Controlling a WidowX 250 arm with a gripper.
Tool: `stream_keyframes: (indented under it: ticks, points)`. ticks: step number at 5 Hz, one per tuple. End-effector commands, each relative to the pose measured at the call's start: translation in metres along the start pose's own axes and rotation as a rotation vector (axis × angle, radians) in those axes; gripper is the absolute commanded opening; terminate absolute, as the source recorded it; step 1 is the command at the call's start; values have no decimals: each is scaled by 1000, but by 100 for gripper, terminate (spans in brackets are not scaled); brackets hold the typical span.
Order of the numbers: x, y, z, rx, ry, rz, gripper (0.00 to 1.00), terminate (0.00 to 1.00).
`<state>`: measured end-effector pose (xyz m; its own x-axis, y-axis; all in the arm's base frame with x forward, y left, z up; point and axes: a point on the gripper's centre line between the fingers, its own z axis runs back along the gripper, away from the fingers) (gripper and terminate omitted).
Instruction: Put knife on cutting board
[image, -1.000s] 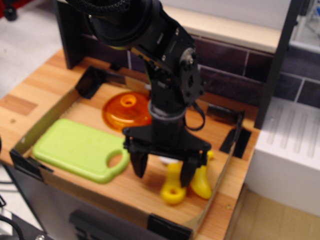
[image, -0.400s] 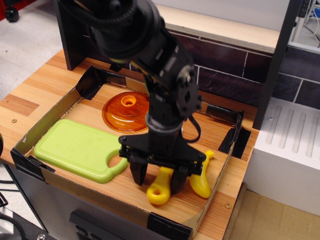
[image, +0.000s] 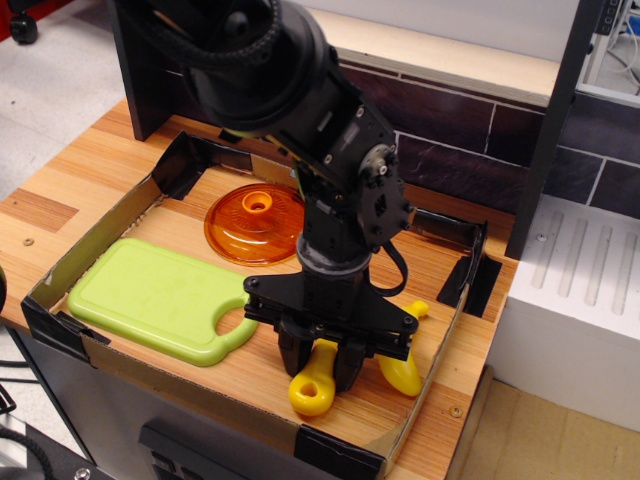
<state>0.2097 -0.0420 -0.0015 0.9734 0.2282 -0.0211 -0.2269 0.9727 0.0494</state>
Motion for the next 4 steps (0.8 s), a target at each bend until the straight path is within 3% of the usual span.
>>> stream_keyframes:
  ticks: [1, 2, 3, 4]
  points:
    - [-8, 13, 27, -20, -129, 12, 0, 0]
    - [-10, 22, 42, -40, -226, 119, 0, 0]
    - [-3, 29, 63, -82, -309, 375, 0, 0]
    - [17, 37, 68, -91, -205, 632, 0, 0]
